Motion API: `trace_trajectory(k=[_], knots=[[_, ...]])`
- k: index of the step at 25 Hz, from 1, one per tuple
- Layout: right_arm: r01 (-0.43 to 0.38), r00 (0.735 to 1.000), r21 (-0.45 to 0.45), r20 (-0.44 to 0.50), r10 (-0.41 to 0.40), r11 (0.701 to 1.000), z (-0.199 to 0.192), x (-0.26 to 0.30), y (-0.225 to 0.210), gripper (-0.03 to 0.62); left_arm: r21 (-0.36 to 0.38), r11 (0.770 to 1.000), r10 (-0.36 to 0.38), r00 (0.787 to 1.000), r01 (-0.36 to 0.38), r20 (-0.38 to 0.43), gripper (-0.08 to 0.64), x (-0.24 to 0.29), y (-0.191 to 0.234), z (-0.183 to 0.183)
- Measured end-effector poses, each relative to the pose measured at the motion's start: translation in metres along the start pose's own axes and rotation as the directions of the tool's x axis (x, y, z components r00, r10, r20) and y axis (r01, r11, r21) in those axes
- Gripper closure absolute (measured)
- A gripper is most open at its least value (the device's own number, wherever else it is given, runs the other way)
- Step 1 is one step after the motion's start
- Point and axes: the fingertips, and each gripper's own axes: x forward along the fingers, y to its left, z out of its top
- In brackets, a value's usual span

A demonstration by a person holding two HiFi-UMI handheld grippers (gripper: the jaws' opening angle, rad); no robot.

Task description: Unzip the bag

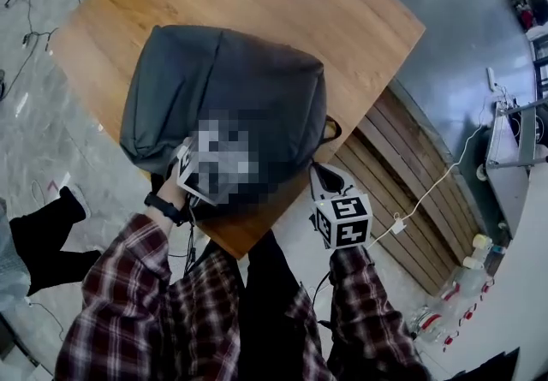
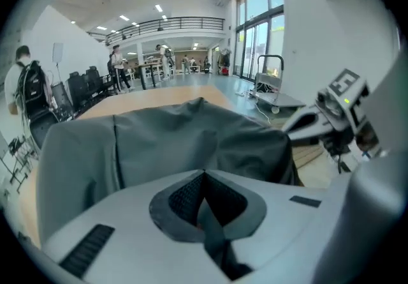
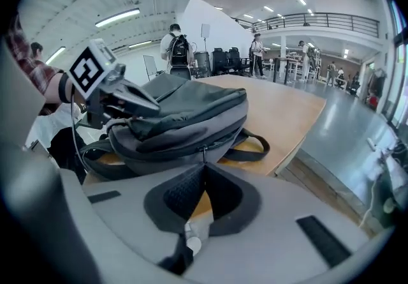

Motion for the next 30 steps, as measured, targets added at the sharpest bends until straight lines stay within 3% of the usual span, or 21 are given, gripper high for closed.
trace_trajectory(k=[3,5,7,10,14,17,22,30], knots=[[0.019,1.000,-0.029,0.006,-0.019,0.999,0.014,0.008,-0.024,0.579,0.133,0.991,0.018,0.999,-0.012,-0.049,0.551,-0.019,0.011,-0.022],[0.025,1.000,-0.055,0.006,-0.025,0.998,0.024,0.014,-0.037,0.580,0.233,0.972,0.034,0.997,-0.018,-0.069,0.551,-0.025,0.016,-0.039],[0.026,1.000,-0.084,0.000,-0.026,0.996,0.033,0.022,-0.047,0.579,0.265,0.964,0.035,0.999,-0.025,-0.036,0.551,-0.025,0.018,-0.049],[0.024,1.000,-0.111,-0.014,-0.026,0.994,0.040,0.035,-0.056,0.579,0.169,0.985,0.038,0.998,-0.045,0.046,0.551,-0.016,0.019,-0.050],[0.028,0.999,-0.109,-0.024,-0.031,0.994,0.041,0.038,-0.056,0.579,0.003,0.994,0.113,0.989,-0.113,0.097,0.551,-0.009,0.030,-0.048],[0.032,0.999,-0.102,-0.024,-0.034,0.994,0.034,0.029,-0.050,0.579,-0.108,0.988,0.120,0.989,-0.111,0.082,0.551,-0.006,0.036,-0.051],[0.016,0.999,-0.104,-0.036,-0.020,0.994,0.018,0.014,-0.017,0.578,-0.190,0.975,0.127,0.991,-0.116,0.049,0.551,-0.001,0.036,-0.050],[-0.118,0.992,0.017,-0.031,0.119,0.993,0.003,0.017,0.084,0.578,-0.331,0.943,0.060,0.995,-0.029,0.085,0.552,0.001,0.042,-0.051]])
